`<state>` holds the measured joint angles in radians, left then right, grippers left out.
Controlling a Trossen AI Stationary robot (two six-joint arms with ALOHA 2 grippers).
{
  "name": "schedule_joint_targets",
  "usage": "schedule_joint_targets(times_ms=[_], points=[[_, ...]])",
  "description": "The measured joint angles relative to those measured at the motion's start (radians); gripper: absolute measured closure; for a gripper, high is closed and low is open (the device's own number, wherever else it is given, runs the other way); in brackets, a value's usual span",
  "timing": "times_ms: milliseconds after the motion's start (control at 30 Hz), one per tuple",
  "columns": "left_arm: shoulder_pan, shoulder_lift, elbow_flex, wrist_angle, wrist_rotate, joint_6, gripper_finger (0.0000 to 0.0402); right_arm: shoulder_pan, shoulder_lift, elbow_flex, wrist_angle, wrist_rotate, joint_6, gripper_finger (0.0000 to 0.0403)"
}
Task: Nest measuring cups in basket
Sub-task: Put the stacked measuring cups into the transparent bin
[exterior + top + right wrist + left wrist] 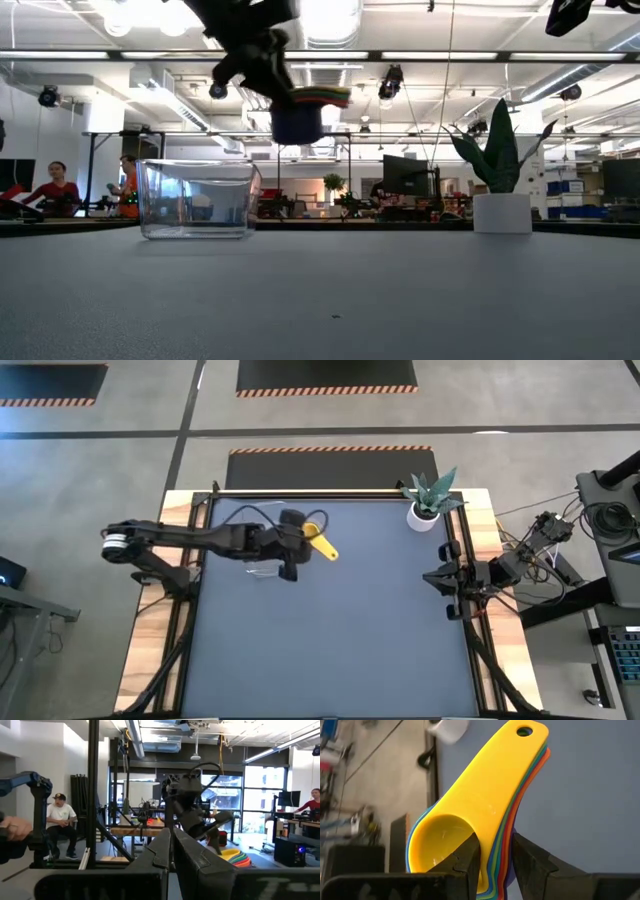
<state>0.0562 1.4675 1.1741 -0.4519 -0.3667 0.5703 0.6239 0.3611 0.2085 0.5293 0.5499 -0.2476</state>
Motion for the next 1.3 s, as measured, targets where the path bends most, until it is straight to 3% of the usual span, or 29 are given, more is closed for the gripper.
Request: schedule_joint_targets(times_ms=[300,500,967,1300], points=[[0.076,-0.139,-0.110,-0.058,-0.124,-0.154,0.0318,0.000,0.000,0.000,0.000,0.001,-0.006,0.0394],[0.111,-0.157,-0.111,-0.153,-0.122,-0.270,0.0318,0.000,0.000,0.000,0.000,0.001,-0.008,0.0394],[0.125,-0.168,-0.159,-0.226,-0.166,-0.285,0.0318,0.000,0.000,0.000,0.000,0.001,-0.007,0.0394],[0.132,-0.302,-0.296,-0.150,-0.164,-0.251,0.0318,0.000,0.000,0.000,0.000,0.001,-0.007,0.0394]])
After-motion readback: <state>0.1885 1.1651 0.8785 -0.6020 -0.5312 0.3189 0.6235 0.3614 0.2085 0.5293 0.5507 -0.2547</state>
